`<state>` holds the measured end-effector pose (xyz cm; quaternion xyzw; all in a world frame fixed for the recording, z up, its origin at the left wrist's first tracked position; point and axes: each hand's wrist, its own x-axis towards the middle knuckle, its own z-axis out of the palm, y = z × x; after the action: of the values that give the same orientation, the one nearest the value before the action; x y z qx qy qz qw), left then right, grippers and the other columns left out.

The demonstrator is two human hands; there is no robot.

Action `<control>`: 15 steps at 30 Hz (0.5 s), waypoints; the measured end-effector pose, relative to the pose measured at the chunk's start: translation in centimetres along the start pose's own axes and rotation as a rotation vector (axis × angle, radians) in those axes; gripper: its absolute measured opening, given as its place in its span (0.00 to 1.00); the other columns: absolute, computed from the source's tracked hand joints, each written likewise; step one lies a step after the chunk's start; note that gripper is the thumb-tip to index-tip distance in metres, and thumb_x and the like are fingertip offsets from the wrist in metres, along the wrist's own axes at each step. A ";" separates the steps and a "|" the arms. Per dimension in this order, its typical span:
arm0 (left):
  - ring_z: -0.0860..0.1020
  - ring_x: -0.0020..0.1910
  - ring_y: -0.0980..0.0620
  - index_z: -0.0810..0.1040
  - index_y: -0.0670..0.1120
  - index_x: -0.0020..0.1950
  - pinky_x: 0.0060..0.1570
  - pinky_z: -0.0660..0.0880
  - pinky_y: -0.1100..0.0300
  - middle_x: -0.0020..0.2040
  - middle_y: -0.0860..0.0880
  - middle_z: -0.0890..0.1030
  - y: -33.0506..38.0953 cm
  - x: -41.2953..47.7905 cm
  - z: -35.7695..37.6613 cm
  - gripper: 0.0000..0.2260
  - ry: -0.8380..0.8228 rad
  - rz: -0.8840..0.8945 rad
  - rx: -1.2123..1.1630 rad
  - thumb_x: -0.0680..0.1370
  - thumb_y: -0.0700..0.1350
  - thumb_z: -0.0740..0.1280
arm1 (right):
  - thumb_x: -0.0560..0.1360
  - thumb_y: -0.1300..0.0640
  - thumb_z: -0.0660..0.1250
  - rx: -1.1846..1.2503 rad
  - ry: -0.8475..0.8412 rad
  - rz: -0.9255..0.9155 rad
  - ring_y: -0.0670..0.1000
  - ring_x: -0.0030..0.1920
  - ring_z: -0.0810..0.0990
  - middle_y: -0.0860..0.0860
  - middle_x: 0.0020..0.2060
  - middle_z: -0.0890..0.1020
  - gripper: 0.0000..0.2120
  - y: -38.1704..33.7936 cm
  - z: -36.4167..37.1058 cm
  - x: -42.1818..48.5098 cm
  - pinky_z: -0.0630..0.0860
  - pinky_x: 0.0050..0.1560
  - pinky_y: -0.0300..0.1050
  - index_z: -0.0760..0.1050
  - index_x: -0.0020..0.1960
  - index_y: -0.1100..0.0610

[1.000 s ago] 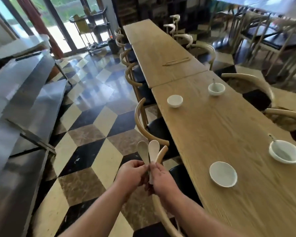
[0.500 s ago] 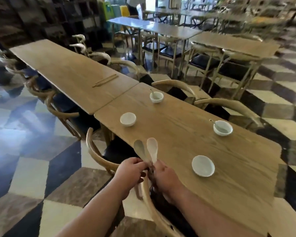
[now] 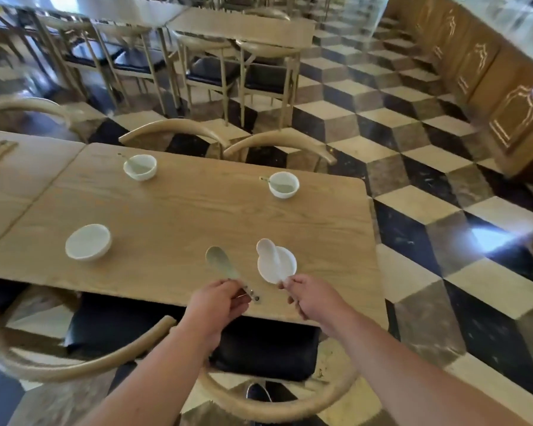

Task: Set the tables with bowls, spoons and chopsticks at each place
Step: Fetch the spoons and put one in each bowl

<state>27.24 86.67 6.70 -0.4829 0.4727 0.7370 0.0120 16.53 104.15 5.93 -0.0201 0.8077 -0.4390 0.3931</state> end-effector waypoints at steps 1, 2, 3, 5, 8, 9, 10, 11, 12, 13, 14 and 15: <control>0.86 0.39 0.51 0.83 0.38 0.55 0.42 0.85 0.59 0.43 0.43 0.87 0.0 1.2 0.5 0.06 0.001 -0.016 0.001 0.84 0.40 0.69 | 0.87 0.50 0.63 -0.095 0.013 0.012 0.47 0.32 0.69 0.48 0.36 0.76 0.14 0.7 -1.3 1.9 0.66 0.32 0.40 0.86 0.57 0.54; 0.86 0.40 0.51 0.83 0.37 0.55 0.42 0.84 0.59 0.43 0.43 0.88 -0.1 2.3 0.9 0.06 0.001 -0.038 0.003 0.84 0.40 0.70 | 0.87 0.51 0.63 -0.173 0.020 0.026 0.47 0.32 0.67 0.47 0.34 0.74 0.13 1.2 -2.4 3.7 0.63 0.31 0.40 0.86 0.55 0.53; 0.86 0.40 0.50 0.83 0.37 0.56 0.42 0.84 0.59 0.44 0.42 0.88 -0.1 3.0 1.2 0.06 0.002 -0.057 0.011 0.84 0.40 0.70 | 0.87 0.52 0.63 -0.235 0.025 0.037 0.47 0.32 0.68 0.47 0.34 0.74 0.12 1.5 -3.2 5.2 0.63 0.31 0.41 0.85 0.53 0.53; 0.86 0.41 0.50 0.83 0.37 0.56 0.40 0.85 0.60 0.46 0.41 0.88 -0.2 5.0 1.9 0.06 0.007 -0.102 0.031 0.84 0.40 0.69 | 0.85 0.53 0.62 -0.329 0.028 0.062 0.49 0.34 0.72 0.48 0.38 0.78 0.10 2.3 -4.2 8.4 0.67 0.34 0.45 0.80 0.49 0.52; 0.87 0.43 0.50 0.82 0.37 0.57 0.39 0.86 0.62 0.46 0.41 0.88 0.3 7.5 2.8 0.06 0.017 -0.159 0.045 0.85 0.39 0.68 | 0.84 0.54 0.61 -0.400 0.024 0.089 0.51 0.37 0.75 0.50 0.42 0.80 0.09 2.7 -4.4 12.2 0.68 0.36 0.47 0.78 0.53 0.56; 0.87 0.44 0.50 0.82 0.37 0.58 0.39 0.86 0.61 0.47 0.41 0.88 0.5 8.3 3.0 0.06 0.022 -0.173 0.043 0.85 0.39 0.68 | 0.84 0.55 0.61 -0.423 0.024 0.083 0.52 0.39 0.76 0.50 0.43 0.81 0.09 2.7 -4.3 13.1 0.69 0.38 0.48 0.79 0.54 0.57; 0.88 0.45 0.49 0.82 0.37 0.58 0.39 0.86 0.61 0.49 0.40 0.88 0.7 9.1 3.2 0.06 0.029 -0.186 0.042 0.85 0.39 0.68 | 0.83 0.55 0.61 -0.443 0.033 0.078 0.54 0.42 0.79 0.51 0.45 0.83 0.10 2.8 -4.2 14.0 0.71 0.40 0.49 0.79 0.54 0.57; 0.88 0.46 0.49 0.82 0.37 0.59 0.39 0.86 0.60 0.50 0.40 0.89 0.9 9.7 3.3 0.07 0.037 -0.198 0.043 0.85 0.39 0.68 | 0.82 0.55 0.61 -0.459 0.043 0.076 0.56 0.45 0.81 0.51 0.47 0.84 0.10 2.8 -4.0 14.7 0.73 0.42 0.49 0.80 0.53 0.56; 0.88 0.47 0.49 0.82 0.37 0.59 0.40 0.86 0.60 0.51 0.39 0.89 1.0 10.3 3.4 0.07 0.044 -0.210 0.044 0.85 0.40 0.68 | 0.81 0.55 0.61 -0.466 0.052 0.084 0.57 0.48 0.82 0.51 0.48 0.84 0.09 2.8 -3.8 15.3 0.74 0.43 0.49 0.80 0.52 0.56; 0.88 0.48 0.48 0.82 0.37 0.59 0.40 0.86 0.60 0.52 0.39 0.89 1.0 10.6 3.4 0.07 0.047 -0.220 0.045 0.85 0.40 0.68 | 0.81 0.55 0.61 -0.463 0.055 0.092 0.57 0.48 0.83 0.51 0.47 0.84 0.09 2.9 -3.7 15.7 0.74 0.42 0.49 0.80 0.51 0.55; 0.88 0.49 0.48 0.82 0.37 0.60 0.41 0.86 0.60 0.53 0.39 0.89 1.1 11.0 3.5 0.07 0.048 -0.230 0.045 0.85 0.40 0.68 | 0.80 0.55 0.60 -0.450 0.054 0.106 0.57 0.46 0.82 0.51 0.46 0.84 0.09 2.9 -3.6 16.0 0.74 0.42 0.49 0.79 0.49 0.55; 0.88 0.49 0.48 0.82 0.37 0.60 0.41 0.86 0.59 0.52 0.39 0.89 1.2 11.3 3.5 0.08 0.044 -0.239 0.050 0.85 0.40 0.69 | 0.80 0.55 0.60 -0.443 0.050 0.119 0.56 0.44 0.81 0.51 0.45 0.83 0.09 2.9 -3.5 16.4 0.74 0.41 0.49 0.78 0.49 0.54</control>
<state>18.19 83.53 -0.41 -0.5515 0.4301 0.7075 0.1015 3.83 102.19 -5.19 -0.0473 0.8937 -0.2272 0.3840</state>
